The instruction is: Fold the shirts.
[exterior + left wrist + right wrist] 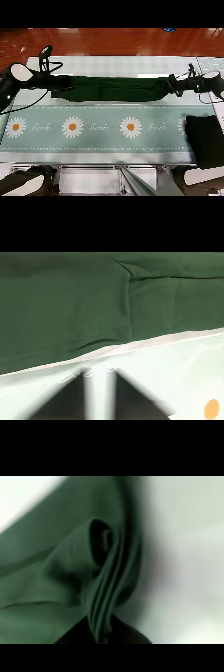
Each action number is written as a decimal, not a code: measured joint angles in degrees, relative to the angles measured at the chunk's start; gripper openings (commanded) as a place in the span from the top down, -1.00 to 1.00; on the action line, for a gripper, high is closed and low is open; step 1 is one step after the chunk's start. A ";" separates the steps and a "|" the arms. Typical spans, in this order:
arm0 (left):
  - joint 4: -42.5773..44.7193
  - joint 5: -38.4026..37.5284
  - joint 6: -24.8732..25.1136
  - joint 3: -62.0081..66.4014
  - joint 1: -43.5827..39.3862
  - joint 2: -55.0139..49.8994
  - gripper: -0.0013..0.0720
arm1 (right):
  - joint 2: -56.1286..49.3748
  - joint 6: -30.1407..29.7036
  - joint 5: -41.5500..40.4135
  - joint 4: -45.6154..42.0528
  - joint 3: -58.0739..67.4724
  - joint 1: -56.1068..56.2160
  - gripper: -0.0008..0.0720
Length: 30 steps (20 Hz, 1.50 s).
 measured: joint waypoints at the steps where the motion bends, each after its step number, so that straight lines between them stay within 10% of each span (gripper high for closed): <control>1: -0.37 -0.02 0.11 -0.04 -0.11 -0.15 0.91 | 1.75 0.07 0.66 -1.09 0.46 0.35 0.91; 17: -15.58 0.15 3.61 22.58 -26.53 -28.96 0.92 | 60.89 9.79 14.12 -19.26 -20.96 1.66 0.91; 25: -19.74 -8.98 -0.20 37.40 -41.40 -44.65 0.91 | 68.67 12.13 17.05 -16.98 -21.86 1.66 0.91; 30: -20.85 -11.41 -0.46 39.41 -36.33 -43.78 0.92 | 68.59 11.67 17.03 -13.86 -21.88 1.66 0.91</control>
